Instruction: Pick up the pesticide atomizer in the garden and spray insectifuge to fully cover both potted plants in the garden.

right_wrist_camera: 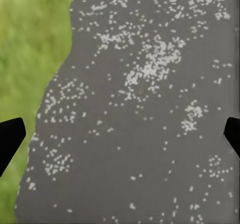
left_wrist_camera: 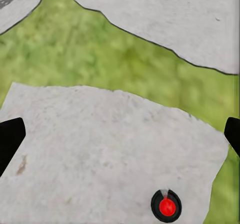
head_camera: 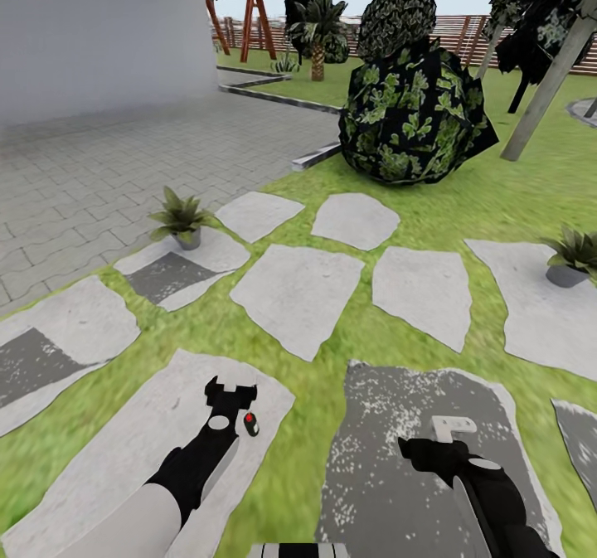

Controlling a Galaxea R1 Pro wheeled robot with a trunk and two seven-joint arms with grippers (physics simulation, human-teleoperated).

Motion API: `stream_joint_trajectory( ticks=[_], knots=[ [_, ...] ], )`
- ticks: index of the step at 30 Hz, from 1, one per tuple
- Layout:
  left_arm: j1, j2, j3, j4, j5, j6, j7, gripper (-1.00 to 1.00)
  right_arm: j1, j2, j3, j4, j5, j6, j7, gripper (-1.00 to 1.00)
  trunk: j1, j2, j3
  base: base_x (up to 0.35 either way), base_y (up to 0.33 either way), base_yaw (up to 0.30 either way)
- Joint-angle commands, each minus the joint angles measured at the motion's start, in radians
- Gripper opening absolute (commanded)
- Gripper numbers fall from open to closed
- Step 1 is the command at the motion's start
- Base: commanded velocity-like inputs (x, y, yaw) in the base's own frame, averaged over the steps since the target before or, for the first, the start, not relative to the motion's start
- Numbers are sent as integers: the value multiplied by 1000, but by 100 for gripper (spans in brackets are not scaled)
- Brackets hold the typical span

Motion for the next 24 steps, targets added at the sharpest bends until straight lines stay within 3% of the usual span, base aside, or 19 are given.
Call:
stream_joint_trajectory(
  ticks=[1, 7, 14, 19, 24],
  knots=[
    [-1, 1, -7, -1, 9, 1, 9, 100, 0, 0, 0, -1, 0, 5, 1, 100, 0, 0, -1, 64, -63, 0],
    [0, 1, -8, -1, 9, 1, 9, 100, 0, -1, 0, -1, 0, 5, 1, 100, 0, 0, -1, 2, -17, 0],
    [0, 1, -10, -1, 8, -4, 9, 100, 0, 0, 0, -1, 0, 5, 1, 100, 0, 0, -1, -203, -1, 0],
    [0, 1, -38, -1, 9, -11, 9, 100, 0, 0, 0, -1, 0, 5, 1, 100, 0, 0, -2, -20, 0, 0],
    [0, 1, -43, 1, 9, -12, 9, 100, 0, -1, 0, -1, 0, 5, 1, 100, 0, 0, -6, -2, 0, 0]
  ],
)
